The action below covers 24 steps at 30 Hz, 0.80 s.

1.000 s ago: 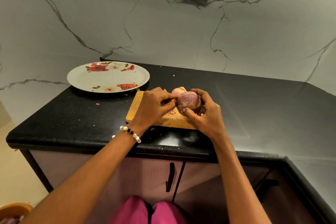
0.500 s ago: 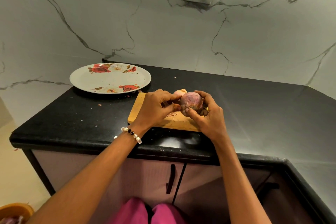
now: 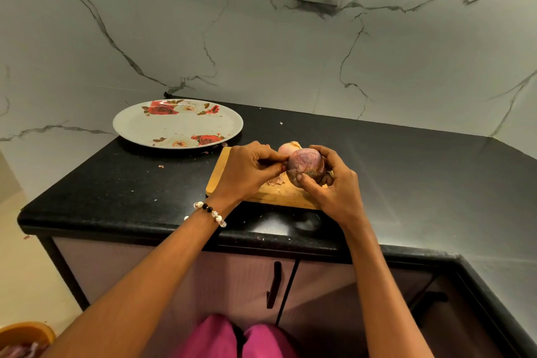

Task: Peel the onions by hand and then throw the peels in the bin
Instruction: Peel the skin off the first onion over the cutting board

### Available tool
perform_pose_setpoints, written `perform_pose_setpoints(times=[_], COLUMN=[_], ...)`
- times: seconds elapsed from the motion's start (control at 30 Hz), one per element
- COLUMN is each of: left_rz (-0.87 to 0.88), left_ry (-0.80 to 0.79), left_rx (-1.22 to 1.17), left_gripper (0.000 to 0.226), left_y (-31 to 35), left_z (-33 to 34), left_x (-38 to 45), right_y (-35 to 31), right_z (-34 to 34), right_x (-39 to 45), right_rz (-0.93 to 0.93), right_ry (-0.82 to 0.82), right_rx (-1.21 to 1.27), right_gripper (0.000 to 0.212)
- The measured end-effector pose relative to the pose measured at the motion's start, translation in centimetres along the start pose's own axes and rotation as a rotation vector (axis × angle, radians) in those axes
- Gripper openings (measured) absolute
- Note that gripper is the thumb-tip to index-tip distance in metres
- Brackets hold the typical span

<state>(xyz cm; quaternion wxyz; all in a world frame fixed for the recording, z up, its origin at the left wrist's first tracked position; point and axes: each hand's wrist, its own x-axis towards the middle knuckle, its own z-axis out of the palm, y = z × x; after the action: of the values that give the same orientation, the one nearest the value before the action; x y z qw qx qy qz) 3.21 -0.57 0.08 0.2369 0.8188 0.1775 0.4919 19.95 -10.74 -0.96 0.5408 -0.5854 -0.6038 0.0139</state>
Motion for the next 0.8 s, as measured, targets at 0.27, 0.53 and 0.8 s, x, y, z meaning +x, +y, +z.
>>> perform_pose_setpoints(times=[0.27,0.53,0.8], left_rz=[-0.017,0.097,0.208], left_ry=[0.083,0.055,-0.035], left_rx=[0.118,0.237,0.165], left_gripper=[0.014,0.024,0.049], left_y=[-0.25,-0.64,-0.15], left_z=[0.24,0.61,0.6], left_x=[0.27,0.33,0.21], right_y=[-0.22,0.08,0.5], right_z=[0.09,-0.16,0.11], right_x=[-0.17,0.1,0.0], right_rz=[-0.001,-0.034,-0.072], right_ry=[-0.016,0.069,-0.003], right_rx=[0.028,0.019,-0.021], right_gripper=[0.059,0.059,0.062])
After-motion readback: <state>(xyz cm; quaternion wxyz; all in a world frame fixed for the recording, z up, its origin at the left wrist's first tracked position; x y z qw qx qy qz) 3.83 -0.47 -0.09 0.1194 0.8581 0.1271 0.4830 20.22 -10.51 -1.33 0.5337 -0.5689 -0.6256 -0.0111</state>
